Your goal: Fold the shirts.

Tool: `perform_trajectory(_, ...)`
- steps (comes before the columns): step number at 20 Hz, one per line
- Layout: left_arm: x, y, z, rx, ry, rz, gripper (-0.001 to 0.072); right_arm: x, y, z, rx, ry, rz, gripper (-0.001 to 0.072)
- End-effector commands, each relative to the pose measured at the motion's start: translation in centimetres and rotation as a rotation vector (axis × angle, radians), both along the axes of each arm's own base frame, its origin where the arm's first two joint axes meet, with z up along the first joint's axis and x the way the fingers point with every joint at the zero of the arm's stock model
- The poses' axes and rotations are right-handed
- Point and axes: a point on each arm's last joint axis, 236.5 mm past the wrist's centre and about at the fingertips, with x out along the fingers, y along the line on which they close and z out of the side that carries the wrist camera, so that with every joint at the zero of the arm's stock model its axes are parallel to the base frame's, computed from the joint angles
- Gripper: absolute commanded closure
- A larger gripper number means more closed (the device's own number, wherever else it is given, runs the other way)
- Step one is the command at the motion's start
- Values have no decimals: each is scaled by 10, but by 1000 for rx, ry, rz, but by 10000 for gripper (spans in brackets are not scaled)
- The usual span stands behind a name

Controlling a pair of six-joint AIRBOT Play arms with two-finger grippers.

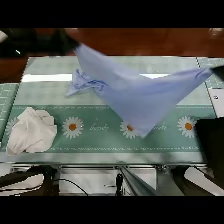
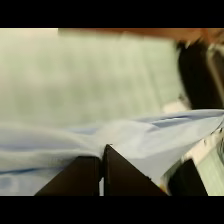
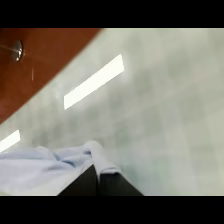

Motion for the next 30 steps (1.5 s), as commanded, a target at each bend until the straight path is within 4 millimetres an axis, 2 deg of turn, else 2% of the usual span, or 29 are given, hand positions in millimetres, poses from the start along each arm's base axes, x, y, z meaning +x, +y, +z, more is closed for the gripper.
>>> perform_trajectory(1,-37,29,169,-1,-400,66,682,-22,23,141,-138,-250,-4,694)
perform_trajectory(2,-57,39,206,6,-494,90,682,-36,34,171,-184,-312,0,694)
perform_trajectory(4,-100,57,258,32,-634,141,682,-71,63,215,-276,-410,23,694)
perform_trajectory(6,-142,75,281,95,-712,201,683,-109,92,240,-368,-478,32,694)
perform_trajectory(8,-184,89,283,244,-742,265,683,-146,107,247,-491,-495,-1,694)
perform_trajectory(11,-240,110,264,458,-690,389,683,-195,109,241,-630,-441,-123,694)
perform_trajectory(13,-273,126,267,527,-702,516,683,-223,105,235,-683,-400,-208,694)
perform_trajectory(15,-302,140,269,576,-722,608,682,-240,110,233,-704,-395,-238,694)
perform_trajectory(17,-317,143,263,577,-724,611,683,-248,119,227,-703,-391,-185,694)
perform_trajectory(19,-315,144,244,555,-666,571,683,-255,118,210,-698,-332,-134,694)
perform_trajectory(20,-306,144,227,556,-607,540,683,-257,112,201,-702,-293,-129,694)
perform_trajectory(21,-291,145,207,570,-539,515,683,-257,102,190,-710,-244,-140,694)
perform_trajectory(23,-253,150,163,591,-400,480,683,-245,86,170,-702,-174,-149,694)
perform_trajectory(25,-209,153,111,605,-235,423,683,-216,83,143,-649,-110,-93,694)
perform_trajectory(27,-161,149,60,586,-88,357,682,-176,85,112,-569,-61,-6,694)
perform_trajectory(30,-78,128,10,462,4,276,682,-108,82,62,-435,-3,89,694)
